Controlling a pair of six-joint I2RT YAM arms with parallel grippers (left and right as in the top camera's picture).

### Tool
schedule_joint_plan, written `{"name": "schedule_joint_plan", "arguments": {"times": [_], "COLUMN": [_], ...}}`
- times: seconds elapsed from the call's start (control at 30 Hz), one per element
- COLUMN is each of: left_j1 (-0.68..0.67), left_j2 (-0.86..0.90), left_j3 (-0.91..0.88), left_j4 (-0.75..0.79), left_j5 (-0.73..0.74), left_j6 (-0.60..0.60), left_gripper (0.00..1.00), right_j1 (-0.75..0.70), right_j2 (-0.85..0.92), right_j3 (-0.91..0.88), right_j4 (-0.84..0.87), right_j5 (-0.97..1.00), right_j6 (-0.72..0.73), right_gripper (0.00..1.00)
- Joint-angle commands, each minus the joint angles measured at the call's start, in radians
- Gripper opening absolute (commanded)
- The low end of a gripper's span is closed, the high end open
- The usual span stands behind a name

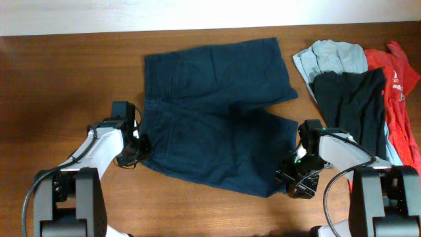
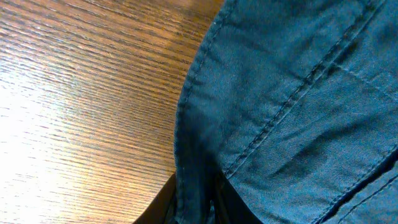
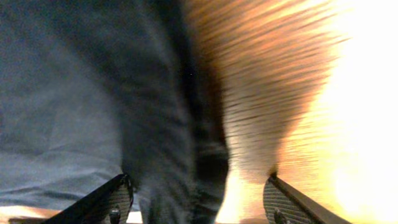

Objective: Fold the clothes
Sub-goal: 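Grasp the lower hems with the left and right grippers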

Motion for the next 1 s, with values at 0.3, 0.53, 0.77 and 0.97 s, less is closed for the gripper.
{"name": "schedule_joint_plan", "arguments": {"times": [0.3, 0.53, 0.77, 0.97], "left_j1": [0.012, 0.012, 0.012, 0.012], "left_j2": [0.042, 0.042, 0.042, 0.031], "left_j3": [-0.035, -0.035, -0.035, -0.024], "left_j4": [0.005, 0.009, 0.007, -0.056], "left_j5": [-0.078, -0.078, -0.077, -0.077], "left_j6": [-0.002, -0.002, 0.009, 0.020], "left_gripper": [0.18, 0.18, 0.18, 0.07], "right_j1": [-0.036, -0.036, -0.039, -0.039], "right_j2": [0.016, 0.016, 0.016, -0.069], "right_j3": [-0.020, -0.020, -0.020, -0.007], "right_j4": [-0.025, -0.003, 0.008, -0.005], "right_j5": [-0.089, -0.169, -0.105, 0.064], "right_j6": [-0.051, -0.044, -0.044, -0.045], "right_gripper": [0.72, 0.27, 0.04, 0.04]}}
